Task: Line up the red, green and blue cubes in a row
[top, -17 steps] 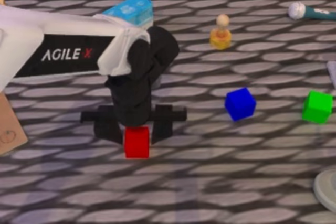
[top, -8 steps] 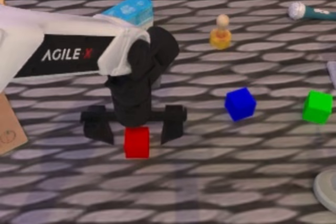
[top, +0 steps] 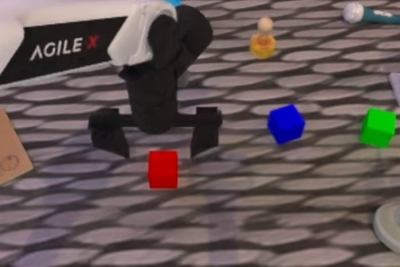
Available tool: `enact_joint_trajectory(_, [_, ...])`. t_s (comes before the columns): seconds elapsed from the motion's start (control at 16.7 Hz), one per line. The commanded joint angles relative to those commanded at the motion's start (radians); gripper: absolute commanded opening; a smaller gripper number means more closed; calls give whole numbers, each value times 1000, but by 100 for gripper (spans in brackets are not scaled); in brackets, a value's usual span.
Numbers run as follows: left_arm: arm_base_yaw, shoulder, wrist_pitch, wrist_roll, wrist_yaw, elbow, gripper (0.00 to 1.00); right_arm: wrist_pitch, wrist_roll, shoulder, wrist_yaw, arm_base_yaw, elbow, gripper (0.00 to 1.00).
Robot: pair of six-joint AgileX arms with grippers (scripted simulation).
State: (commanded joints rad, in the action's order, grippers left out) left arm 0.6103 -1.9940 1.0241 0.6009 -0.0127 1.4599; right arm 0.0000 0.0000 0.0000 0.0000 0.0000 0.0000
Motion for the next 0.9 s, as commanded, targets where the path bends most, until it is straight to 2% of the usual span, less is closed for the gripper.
enact_joint_trajectory(0.18, [-5,35,82,-1,0,54,100,0,0,0,0,0,0,100])
enact_joint_trajectory(0.54, [-5,45,79,-2,-1,46,100,-7,-7,10,0,1,10,100])
enact_joint_trajectory(0.72, [-49,139,22,-8,-6,-38,100,-70,-72,104,-2,9,102,100])
enact_joint_trajectory(0.9, [-130,329,-82,-23,-13,-193,100,-184,-188,294,-3,20,275,100])
